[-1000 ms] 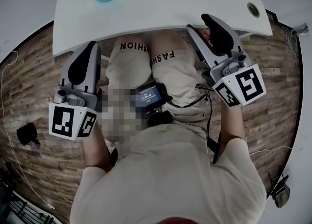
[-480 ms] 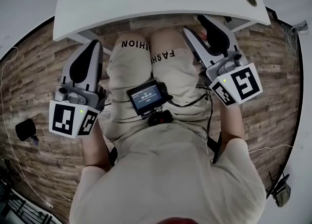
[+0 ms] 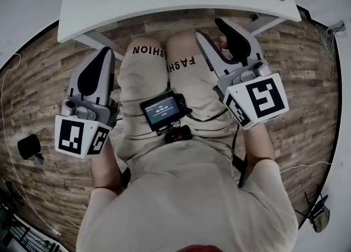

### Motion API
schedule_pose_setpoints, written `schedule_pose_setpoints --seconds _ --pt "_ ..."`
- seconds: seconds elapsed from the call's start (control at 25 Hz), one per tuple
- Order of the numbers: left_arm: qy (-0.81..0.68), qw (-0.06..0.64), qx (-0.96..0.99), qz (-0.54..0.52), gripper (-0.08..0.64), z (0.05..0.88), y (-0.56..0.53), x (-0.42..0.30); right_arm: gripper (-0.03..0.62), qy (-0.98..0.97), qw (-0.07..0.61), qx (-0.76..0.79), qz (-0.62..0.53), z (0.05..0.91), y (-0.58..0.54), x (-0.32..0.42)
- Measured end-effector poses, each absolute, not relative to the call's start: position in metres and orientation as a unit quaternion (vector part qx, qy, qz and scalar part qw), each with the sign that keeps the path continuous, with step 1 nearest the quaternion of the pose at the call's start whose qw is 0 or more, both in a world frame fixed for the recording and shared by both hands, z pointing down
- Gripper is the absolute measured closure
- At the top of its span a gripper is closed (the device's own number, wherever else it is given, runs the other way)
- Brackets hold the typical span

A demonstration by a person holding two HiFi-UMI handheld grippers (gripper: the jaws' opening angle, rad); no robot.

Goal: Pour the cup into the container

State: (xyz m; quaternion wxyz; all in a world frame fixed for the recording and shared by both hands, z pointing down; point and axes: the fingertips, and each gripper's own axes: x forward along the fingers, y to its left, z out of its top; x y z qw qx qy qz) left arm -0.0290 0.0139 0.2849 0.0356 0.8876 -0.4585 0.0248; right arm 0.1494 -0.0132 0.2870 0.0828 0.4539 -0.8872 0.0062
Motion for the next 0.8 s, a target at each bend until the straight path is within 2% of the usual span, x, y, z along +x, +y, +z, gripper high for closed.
schedule_pose_setpoints --seconds 0.2,0.44,0.8 --pt "-0.454 0.026 0.890 0.035 0.549 0.277 0.021 -0.018 0.403 -0.907 0.032 0.419 0.027 0.223 0.020 0.093" --pt "-0.443 0.028 0.895 0.034 0.549 0.282 0.022 0.001 0.403 -0.942 0.070 0.326 0.019 0.200 0.053 0.065" --pt "-0.447 0.034 0.893 0.037 0.549 0.289 0.014 -0.002 0.403 -0.945 0.081 0.316 -0.011 0.206 0.051 0.053"
